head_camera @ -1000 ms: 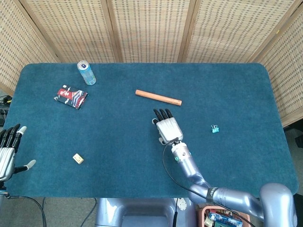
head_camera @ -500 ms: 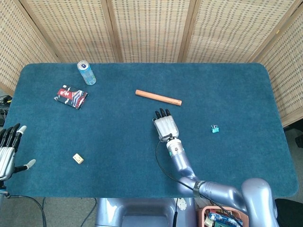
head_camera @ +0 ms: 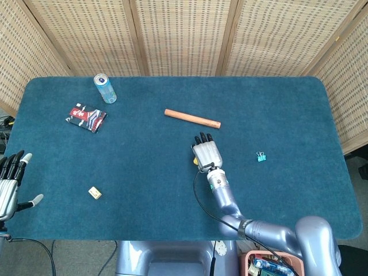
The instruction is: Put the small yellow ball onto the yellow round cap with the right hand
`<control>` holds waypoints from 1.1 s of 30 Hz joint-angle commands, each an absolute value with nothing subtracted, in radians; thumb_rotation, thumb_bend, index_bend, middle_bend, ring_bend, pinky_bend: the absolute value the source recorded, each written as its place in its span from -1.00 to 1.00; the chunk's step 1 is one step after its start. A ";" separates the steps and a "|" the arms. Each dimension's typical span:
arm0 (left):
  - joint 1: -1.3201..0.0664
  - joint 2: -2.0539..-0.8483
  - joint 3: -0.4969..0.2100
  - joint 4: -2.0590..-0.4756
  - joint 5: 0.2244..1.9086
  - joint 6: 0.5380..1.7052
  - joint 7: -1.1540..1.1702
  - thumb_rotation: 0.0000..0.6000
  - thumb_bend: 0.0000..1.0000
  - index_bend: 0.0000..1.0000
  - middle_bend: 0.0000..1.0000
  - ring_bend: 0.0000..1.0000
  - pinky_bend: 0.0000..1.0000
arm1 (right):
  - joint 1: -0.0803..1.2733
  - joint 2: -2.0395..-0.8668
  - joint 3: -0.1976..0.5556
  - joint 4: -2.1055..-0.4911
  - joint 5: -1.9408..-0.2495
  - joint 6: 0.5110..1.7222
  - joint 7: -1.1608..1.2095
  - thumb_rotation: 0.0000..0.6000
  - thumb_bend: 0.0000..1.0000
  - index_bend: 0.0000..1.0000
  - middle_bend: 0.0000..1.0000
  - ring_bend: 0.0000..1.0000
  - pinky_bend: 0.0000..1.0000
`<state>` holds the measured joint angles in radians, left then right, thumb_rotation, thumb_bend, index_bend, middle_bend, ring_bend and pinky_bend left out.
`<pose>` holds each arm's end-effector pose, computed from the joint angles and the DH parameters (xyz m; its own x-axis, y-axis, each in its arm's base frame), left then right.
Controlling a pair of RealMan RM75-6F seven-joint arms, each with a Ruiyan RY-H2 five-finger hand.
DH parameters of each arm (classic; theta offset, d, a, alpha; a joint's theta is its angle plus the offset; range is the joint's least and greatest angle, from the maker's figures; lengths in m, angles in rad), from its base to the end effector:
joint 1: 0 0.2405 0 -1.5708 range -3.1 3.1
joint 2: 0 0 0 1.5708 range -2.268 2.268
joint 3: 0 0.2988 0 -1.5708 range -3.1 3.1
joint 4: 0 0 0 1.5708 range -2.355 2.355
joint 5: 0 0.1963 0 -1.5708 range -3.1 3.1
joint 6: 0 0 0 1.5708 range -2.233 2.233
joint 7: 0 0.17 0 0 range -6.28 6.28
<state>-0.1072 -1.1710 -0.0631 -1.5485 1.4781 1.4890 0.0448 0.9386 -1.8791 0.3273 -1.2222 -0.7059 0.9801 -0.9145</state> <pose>-0.3498 0.2203 0.1817 0.4429 -0.0250 0.8962 0.8965 -0.0031 -0.4431 -0.1148 -0.4323 -0.0965 0.6471 -0.2243 0.7286 -0.7591 -0.2784 0.5885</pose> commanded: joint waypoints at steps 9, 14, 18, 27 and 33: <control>-0.105 -1.169 -0.064 -1.551 1.481 1.495 0.045 1.00 -0.79 -1.00 -1.00 -1.00 -1.00 | 0.944 -1.879 0.309 -1.218 -0.688 0.973 -0.897 1.00 -0.59 -0.13 -0.68 -1.00 -0.80; -0.106 -1.169 -0.064 -1.551 1.480 1.494 0.044 1.00 -0.79 -1.00 -1.00 -1.00 -1.00 | 0.952 -1.886 0.301 -1.200 -0.682 0.966 -0.891 1.00 -0.59 -0.08 -0.63 -1.00 -0.79; -0.106 -1.168 -0.064 -1.551 1.479 1.492 0.043 1.00 -0.79 -1.00 -1.00 -1.00 -1.00 | 0.956 -1.889 0.298 -1.189 -0.679 0.963 -0.885 1.00 -0.59 -0.03 -0.58 -1.00 -0.78; -0.107 -1.169 -0.064 -1.551 1.479 1.491 0.045 1.00 -0.79 -1.00 -1.00 -1.00 -1.00 | 0.960 -1.884 0.287 -1.189 -0.675 0.967 -0.880 1.00 -0.59 0.04 -0.52 -1.00 -0.76; -0.108 -1.169 -0.063 -1.551 1.480 1.490 0.046 1.00 -0.79 -1.00 -1.00 -1.00 -1.00 | 0.961 -1.860 0.285 -1.236 -0.697 0.999 -0.885 1.00 -0.59 0.06 -0.50 -1.00 -0.75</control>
